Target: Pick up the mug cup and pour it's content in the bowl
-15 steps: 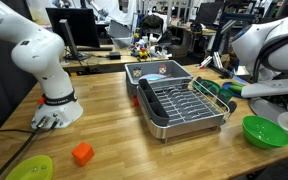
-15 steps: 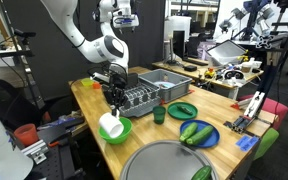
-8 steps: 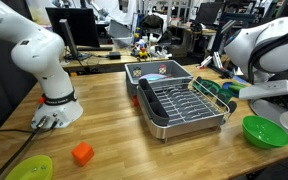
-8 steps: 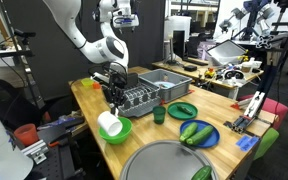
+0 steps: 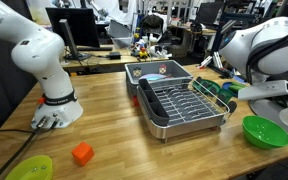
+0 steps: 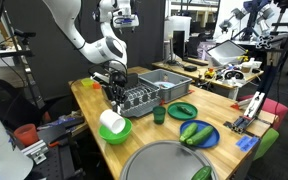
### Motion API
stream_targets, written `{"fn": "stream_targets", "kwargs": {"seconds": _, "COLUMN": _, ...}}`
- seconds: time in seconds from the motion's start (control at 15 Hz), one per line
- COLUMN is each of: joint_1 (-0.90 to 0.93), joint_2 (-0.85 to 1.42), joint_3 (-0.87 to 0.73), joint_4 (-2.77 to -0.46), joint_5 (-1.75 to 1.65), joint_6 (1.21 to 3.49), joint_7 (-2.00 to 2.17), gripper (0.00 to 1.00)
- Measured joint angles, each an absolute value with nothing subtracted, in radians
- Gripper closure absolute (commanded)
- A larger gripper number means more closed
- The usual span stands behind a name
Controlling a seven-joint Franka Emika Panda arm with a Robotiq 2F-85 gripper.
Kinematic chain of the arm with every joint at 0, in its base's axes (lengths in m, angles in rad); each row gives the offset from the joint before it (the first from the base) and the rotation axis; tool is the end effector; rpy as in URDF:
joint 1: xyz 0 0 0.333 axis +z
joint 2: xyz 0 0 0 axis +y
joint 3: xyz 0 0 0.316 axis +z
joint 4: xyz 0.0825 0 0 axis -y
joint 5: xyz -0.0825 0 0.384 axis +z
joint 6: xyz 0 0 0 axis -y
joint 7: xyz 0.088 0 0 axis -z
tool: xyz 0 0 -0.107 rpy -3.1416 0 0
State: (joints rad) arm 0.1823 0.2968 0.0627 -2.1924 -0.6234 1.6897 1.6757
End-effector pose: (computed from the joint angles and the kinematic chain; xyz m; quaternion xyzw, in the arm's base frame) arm 0.4683 0.0601 0.2285 0.7650 -0.4605 -0.0003 0.4503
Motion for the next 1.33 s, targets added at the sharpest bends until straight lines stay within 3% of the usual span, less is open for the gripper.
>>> {"fn": "stream_targets", "kwargs": {"seconds": 1.2, "joint_1": 0.221, "joint_2": 0.314, "joint_3": 0.068, "joint_4": -2.178, "joint_5": -0.702, "joint_6": 1.717, "joint_7": 1.731, "gripper": 0.98}}
{"fn": "stream_targets", "kwargs": {"seconds": 1.27, "joint_1": 0.221, "joint_2": 0.319, "joint_3": 0.068, "joint_4": -2.177, "joint_5": -0.702, "joint_6": 1.719, "joint_7": 1.734, "gripper": 0.91}}
{"fn": "stream_targets", "kwargs": {"seconds": 1.33, "joint_1": 0.221, "joint_2": 0.323, "joint_3": 0.068, "joint_4": -2.177, "joint_5": -0.702, "joint_6": 1.723, "joint_7": 1.735, "gripper": 0.91}}
